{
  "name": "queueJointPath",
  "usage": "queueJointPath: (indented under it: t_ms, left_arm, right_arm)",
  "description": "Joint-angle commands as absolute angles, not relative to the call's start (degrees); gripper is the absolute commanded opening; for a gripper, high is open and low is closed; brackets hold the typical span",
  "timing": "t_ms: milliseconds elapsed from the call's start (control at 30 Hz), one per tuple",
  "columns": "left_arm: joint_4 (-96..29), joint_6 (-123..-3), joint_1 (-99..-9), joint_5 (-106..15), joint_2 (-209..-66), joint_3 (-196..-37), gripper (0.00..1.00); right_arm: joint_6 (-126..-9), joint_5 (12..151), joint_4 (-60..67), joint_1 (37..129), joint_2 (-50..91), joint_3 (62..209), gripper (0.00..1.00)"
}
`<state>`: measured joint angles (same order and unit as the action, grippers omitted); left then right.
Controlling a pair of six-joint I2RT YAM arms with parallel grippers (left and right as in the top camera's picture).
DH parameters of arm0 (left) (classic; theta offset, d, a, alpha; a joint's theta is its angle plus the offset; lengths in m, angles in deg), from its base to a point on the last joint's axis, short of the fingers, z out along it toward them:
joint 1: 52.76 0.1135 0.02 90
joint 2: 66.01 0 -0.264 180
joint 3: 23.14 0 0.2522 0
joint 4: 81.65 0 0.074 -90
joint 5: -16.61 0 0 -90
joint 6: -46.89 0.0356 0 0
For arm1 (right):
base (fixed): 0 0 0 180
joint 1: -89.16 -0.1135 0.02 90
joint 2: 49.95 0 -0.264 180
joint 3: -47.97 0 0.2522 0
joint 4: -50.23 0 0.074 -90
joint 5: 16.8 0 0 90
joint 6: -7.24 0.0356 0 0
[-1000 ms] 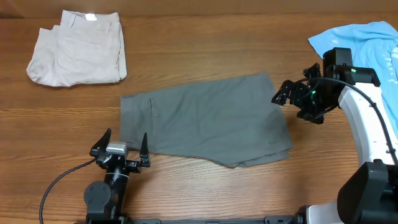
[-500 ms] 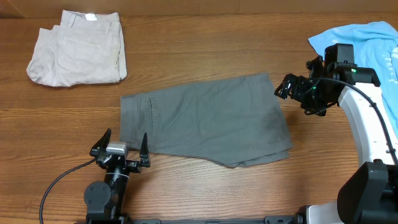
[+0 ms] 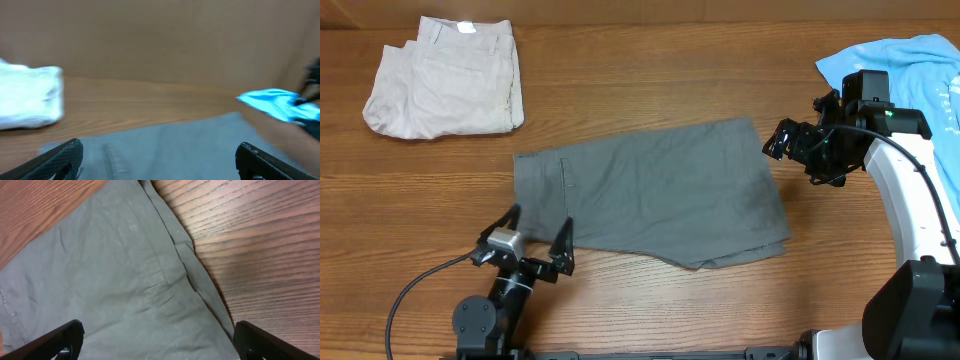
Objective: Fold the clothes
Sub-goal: 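Release the pants and move the left gripper toward their left end, then grasp the left end of the grey pants with the left gripper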
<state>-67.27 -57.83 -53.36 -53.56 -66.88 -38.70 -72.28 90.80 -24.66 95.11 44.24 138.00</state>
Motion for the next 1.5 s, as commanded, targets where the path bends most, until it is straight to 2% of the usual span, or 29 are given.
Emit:
queueJointPath:
  t_ms: [0, 167, 433, 567, 800, 900, 1067, 1233, 1467]
  left_arm:
    - [-66.2, -59.9, -53.1, -48.6, -66.7, -45.7, 1.00]
    - [-56.4, -52.8, -53.1, -59.0, -72.4, -61.2, 1.00]
    - [-22.9, -44.0, -53.1, -72.4, -106.5, -88.5, 1.00]
    - [-14.8, -43.9, -52.9, -75.3, -123.2, -97.2, 1.00]
    - [-14.1, -44.3, -47.6, -68.2, -144.3, -104.6, 1.00]
    - [-15.2, -43.0, -42.4, -58.4, -150.1, -105.6, 1.00]
    - [-16.1, -32.0, -32.2, -41.4, -156.0, -105.7, 1.00]
    - [-13.1, -22.3, -28.4, -40.8, -160.4, -105.6, 1.00]
    - [-13.5, -21.7, -28.3, -38.8, -167.5, -105.6, 1.00]
  right_arm:
    - [-72.3, 90.6, -24.4, 95.3, 44.0, 138.0, 1.00]
    - [-72.3, 90.6, -24.4, 95.3, 44.0, 138.0, 1.00]
    - [-72.3, 90.6, -24.4, 95.3, 44.0, 138.0, 1.00]
    - [-72.3, 90.6, -24.4, 95.3, 44.0, 138.0, 1.00]
    - [-72.3, 90.6, -24.4, 95.3, 44.0, 138.0, 1.00]
    - [-72.3, 90.6, -24.4, 95.3, 44.0, 138.0, 1.00]
    - [-72.3, 90.6, -24.4, 95.3, 44.0, 138.0, 1.00]
    - [-72.3, 90.6, -24.4, 95.3, 44.0, 138.0, 1.00]
    - [-72.3, 90.6, -24.4, 95.3, 44.0, 138.0, 1.00]
